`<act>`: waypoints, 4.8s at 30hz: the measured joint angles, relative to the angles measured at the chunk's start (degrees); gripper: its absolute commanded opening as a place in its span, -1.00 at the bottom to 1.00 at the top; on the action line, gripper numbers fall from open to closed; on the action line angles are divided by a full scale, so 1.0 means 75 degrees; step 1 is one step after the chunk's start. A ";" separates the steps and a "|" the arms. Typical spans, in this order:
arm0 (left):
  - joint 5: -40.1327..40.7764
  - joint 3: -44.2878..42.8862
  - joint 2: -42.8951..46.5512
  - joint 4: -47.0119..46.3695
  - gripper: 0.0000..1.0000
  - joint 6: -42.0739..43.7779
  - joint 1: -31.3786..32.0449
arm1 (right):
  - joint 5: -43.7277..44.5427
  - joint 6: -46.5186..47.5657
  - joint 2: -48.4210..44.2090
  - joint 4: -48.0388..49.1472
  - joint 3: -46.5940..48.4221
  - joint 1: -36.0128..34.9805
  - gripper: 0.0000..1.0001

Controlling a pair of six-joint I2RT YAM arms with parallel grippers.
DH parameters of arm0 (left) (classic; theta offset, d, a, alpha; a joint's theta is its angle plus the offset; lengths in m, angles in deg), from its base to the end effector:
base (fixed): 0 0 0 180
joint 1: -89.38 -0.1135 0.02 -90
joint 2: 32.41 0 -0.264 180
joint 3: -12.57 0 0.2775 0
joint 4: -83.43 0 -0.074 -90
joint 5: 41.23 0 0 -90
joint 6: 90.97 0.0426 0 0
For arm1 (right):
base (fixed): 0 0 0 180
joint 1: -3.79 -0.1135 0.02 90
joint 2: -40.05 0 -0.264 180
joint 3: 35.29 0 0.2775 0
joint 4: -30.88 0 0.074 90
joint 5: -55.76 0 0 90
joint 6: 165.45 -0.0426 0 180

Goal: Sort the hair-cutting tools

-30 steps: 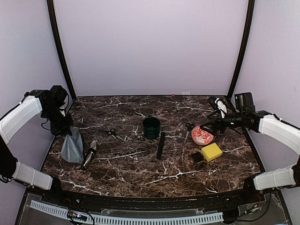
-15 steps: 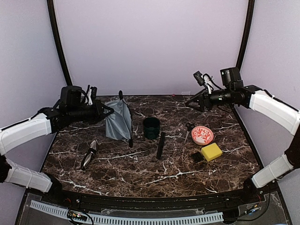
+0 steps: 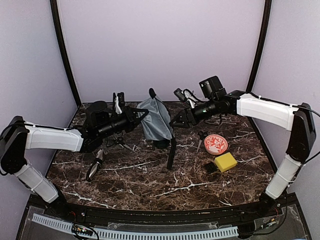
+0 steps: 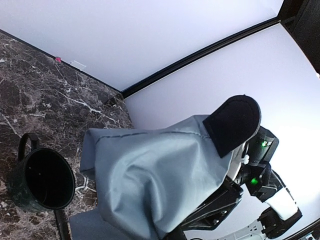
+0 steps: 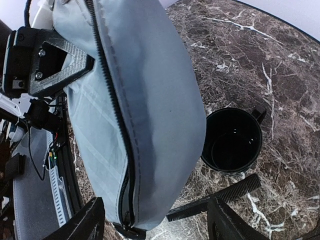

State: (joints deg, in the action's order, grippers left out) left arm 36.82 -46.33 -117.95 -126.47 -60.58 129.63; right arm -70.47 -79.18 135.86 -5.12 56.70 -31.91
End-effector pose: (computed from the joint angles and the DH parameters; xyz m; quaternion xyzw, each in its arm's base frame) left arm 0.2714 -0.2413 0.2589 -0.0402 0.6860 -0.5993 0.4107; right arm 0.3157 0.2579 0.2883 -0.3638 0.7912 0.4010 0.2844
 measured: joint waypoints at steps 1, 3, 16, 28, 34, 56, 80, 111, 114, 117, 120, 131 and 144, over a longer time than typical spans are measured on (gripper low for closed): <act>-0.0032 0.0000 -0.0096 -0.0201 -1.00 -0.0125 0.0000 | 0.0061 -0.0032 0.0055 -0.0017 0.0026 -0.0038 0.34; -0.0082 0.0003 -0.0195 -0.0458 -1.00 -0.0306 0.0000 | 0.0259 -0.0143 0.0154 -0.0047 0.0125 -0.0064 0.19; -0.0391 0.0047 -0.0501 -0.1288 -1.00 -0.0921 0.0006 | 0.0781 -0.0414 0.0271 0.0332 0.0195 -0.0029 -0.64; -0.0469 -0.0417 -0.0274 0.1040 0.18 -0.0058 0.0023 | 0.1483 0.0277 0.0271 0.0309 0.0204 -0.0003 -1.00; 0.1204 -0.1719 0.1005 0.6027 0.39 0.1897 0.0055 | 0.2261 0.1498 -0.0554 -0.0597 0.0184 -0.0003 -1.00; 0.2838 -0.1186 0.0676 1.2706 0.46 0.3695 -0.0775 | 0.2859 0.3780 -0.1396 -0.2859 -0.0472 -0.1201 -1.00; 0.2206 -0.1547 -0.1632 1.1861 0.13 0.5149 -0.1891 | 0.2602 0.3459 -0.0615 -0.2967 -0.0787 -0.1757 -1.00; 0.0883 -0.2669 0.1915 1.0331 -1.00 0.5729 -0.0562 | 0.2180 0.3072 -0.1597 -0.2226 -0.1577 -0.0323 -0.12; 0.0172 -0.2439 0.2655 0.8961 -1.00 0.5665 -0.0189 | 0.1807 0.2728 -0.1422 -0.2002 -0.1559 0.0160 -0.04; -0.0093 -0.2162 0.2699 0.8011 -1.00 0.5592 -0.0187 | 0.1384 0.2428 -0.0933 -0.2011 -0.1291 0.0385 0.04; -0.0125 -0.1824 0.2331 0.7449 -1.00 0.5525 -0.0172 | 0.0796 0.2046 -0.0160 -0.2031 -0.0772 0.0382 0.09; 0.0061 -0.0781 0.1999 0.6143 -1.00 0.5272 0.0289 | -0.0807 0.0839 0.2261 -0.2361 0.1370 0.0332 0.23; 0.0475 -0.0391 0.1961 0.5543 -1.00 0.5144 0.0335 | 0.0207 0.0810 0.2562 -0.2565 0.1760 -0.0682 0.21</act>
State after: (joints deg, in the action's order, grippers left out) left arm 40.39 -49.26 -103.24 -84.90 -22.00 132.14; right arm -68.92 -73.10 155.07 -24.35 69.91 -37.03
